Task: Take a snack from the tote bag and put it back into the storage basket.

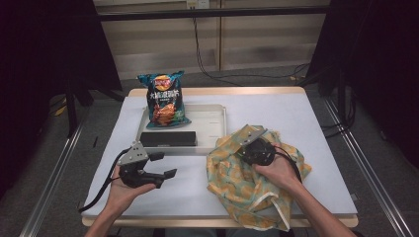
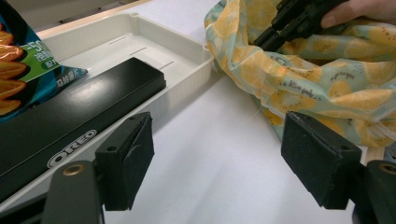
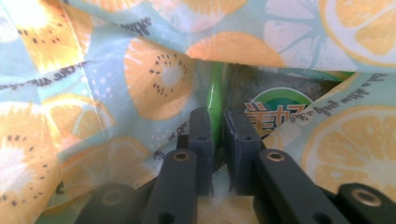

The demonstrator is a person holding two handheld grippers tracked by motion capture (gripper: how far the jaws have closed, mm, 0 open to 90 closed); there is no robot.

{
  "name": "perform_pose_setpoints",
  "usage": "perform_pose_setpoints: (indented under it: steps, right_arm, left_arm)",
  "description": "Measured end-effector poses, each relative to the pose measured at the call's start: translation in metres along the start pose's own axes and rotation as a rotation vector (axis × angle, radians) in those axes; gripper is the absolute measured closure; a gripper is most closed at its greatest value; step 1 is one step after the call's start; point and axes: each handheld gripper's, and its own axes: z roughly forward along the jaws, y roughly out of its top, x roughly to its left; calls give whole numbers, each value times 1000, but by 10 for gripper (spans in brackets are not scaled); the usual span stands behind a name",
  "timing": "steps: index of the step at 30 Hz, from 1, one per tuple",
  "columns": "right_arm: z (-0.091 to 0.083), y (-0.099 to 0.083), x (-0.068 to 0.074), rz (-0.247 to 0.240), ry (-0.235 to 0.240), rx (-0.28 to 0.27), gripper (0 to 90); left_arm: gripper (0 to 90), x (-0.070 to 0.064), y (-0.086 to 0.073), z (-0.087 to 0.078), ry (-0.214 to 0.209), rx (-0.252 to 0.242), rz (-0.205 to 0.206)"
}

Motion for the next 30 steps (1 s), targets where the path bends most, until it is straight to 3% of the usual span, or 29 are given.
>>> perform_pose_setpoints:
  steps: [10, 15, 19, 24, 30]
  right_arm:
    - [-28, -5, -3, 53, 61, -120, 884]
    - [-42, -9, -4, 83, 113, -180, 888]
    - [-55, -11, -3, 94, 155, -228, 890]
    - [-61, -11, 1, 86, 176, -246, 892]
    - [-52, -12, 5, 90, 193, -236, 893]
  left_arm:
    - [297, -10, 14, 10, -62, -20, 19]
    - [357, -14, 23, 18, -115, -21, 32]
    - [408, -16, 33, 25, -141, -54, 35]
    - [526, -23, 48, 35, -203, -82, 76]
    - [613, -33, 57, 50, -252, -96, 93]
